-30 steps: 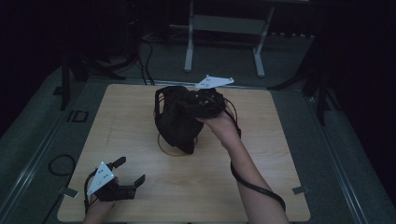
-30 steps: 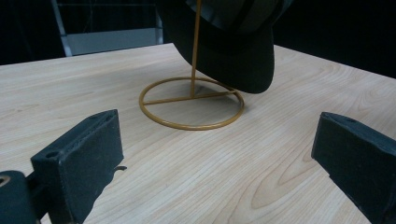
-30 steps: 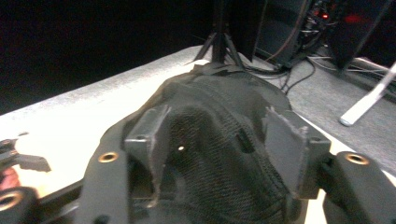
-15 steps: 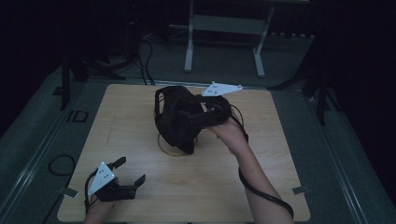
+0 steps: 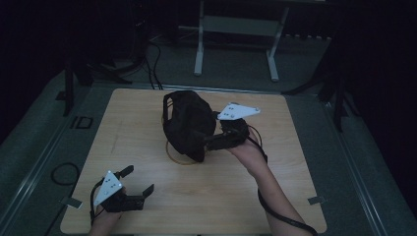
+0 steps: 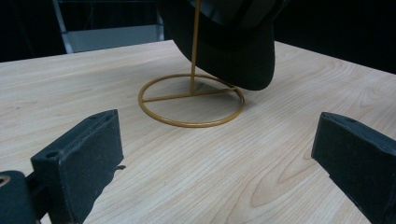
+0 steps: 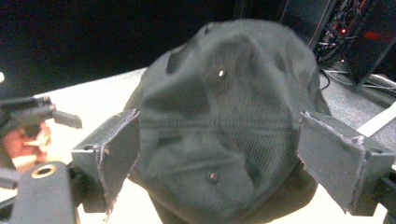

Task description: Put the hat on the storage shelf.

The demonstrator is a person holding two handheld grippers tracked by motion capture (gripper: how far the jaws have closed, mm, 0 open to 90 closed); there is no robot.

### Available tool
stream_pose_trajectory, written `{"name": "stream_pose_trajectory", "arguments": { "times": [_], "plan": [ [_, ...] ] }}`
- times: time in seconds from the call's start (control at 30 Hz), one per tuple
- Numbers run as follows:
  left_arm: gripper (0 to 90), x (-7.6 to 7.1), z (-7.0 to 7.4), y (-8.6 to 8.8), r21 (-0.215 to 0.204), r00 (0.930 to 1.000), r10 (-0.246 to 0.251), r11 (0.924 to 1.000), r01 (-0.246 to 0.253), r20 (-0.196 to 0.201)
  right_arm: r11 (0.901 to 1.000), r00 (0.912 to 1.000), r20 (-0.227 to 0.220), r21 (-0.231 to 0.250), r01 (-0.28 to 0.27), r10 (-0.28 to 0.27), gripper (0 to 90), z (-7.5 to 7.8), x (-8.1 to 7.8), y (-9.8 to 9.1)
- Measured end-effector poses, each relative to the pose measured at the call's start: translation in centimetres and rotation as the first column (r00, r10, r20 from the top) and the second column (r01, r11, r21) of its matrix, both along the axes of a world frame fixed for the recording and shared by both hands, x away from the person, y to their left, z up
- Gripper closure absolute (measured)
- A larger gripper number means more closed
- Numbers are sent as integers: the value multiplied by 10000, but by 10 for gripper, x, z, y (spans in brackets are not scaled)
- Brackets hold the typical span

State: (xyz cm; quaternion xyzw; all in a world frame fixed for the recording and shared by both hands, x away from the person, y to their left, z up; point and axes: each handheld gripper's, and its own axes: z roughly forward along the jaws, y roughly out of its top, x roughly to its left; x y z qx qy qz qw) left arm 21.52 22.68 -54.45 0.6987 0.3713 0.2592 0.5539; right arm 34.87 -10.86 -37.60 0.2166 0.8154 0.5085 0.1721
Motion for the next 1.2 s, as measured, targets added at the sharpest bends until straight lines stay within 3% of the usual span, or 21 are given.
{"name": "stream_pose_trajectory", "arguments": {
  "times": [0.47,0.9,1.0,1.2],
  "plan": [
    [23,-1,-1,-1,99,9998,-191,9998,192,-108,9991,9995,-107,-309,-289,286,141,-32,-14,-10],
    [23,-2,-1,-1,168,9997,-229,9996,231,-96,9981,9973,-626,-471,-407,377,141,-65,-24,-17],
    [24,-1,-1,-1,199,9997,-223,9995,225,-84,9986,9962,-792,-330,-401,374,142,-73,-27,-21],
    [23,-1,-2,-2,250,9995,-297,9992,300,-124,9963,9955,-858,-718,-475,413,142,-91,-33,-24]
  ]
}}
